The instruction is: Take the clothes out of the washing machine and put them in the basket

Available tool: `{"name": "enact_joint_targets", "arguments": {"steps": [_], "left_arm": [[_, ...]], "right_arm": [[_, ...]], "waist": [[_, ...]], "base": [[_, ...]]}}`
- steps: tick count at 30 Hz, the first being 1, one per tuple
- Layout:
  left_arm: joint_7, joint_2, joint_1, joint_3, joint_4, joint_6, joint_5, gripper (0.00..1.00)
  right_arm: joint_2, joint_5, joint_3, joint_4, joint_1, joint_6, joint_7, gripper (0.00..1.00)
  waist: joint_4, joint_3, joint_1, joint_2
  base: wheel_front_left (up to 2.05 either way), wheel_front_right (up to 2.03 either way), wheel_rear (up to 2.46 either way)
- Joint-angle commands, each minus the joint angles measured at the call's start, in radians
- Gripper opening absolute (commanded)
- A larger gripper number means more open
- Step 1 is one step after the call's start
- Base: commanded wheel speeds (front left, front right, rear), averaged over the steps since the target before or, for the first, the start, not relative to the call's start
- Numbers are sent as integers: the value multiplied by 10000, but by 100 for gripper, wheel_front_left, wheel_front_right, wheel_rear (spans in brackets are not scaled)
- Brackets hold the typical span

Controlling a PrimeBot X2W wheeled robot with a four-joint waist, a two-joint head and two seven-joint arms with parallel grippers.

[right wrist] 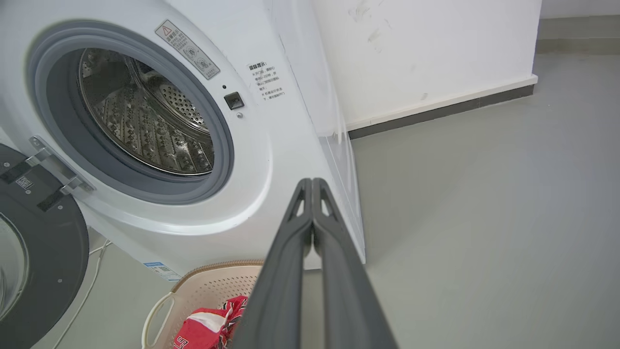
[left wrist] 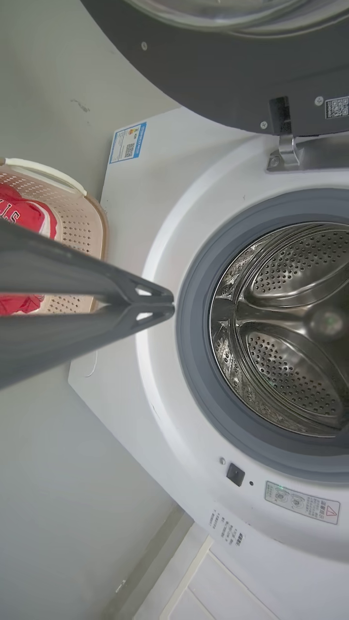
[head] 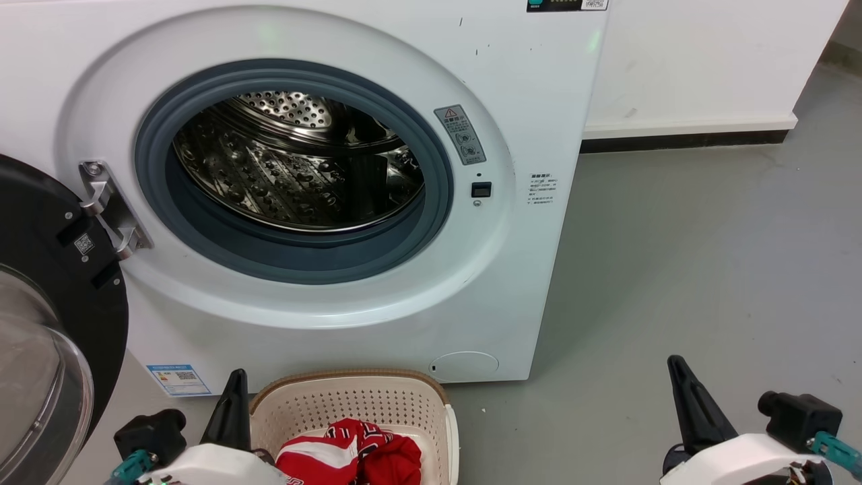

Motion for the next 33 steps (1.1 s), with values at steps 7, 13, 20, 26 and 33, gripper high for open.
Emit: {"name": "enact_joint_targets", "arguments": {"steps": [7,13,20,26,33], "left_arm": [[259,-10,-468,127,-51,-107,-1495,0],[433,-40,-570,195,11,-165,-2464,0],[629,-73,-692,275,89,-226,-3518,0],[788,-99,-772,339,154,-281,-4362,0],[961,-122,-892,405,224,-333,-5276,0]], "right_arm": [[-131,1605,-80,38,-527,-1,122,0],[-167,2629,-128,149,-643,-1,223,0],[-199,3736,-191,265,-772,-2,338,0],[-219,4610,-251,357,-893,-2,435,0],[-234,5563,-324,467,-987,-2,554,0]], "waist": [[9,22,0,-1],[15,40,0,-1],[23,60,0,-1],[30,78,0,-1],[38,98,0,-1]], "base": [[0,0,0],[0,0,0],[0,0,0],[0,0,0],[0,0,0]]}}
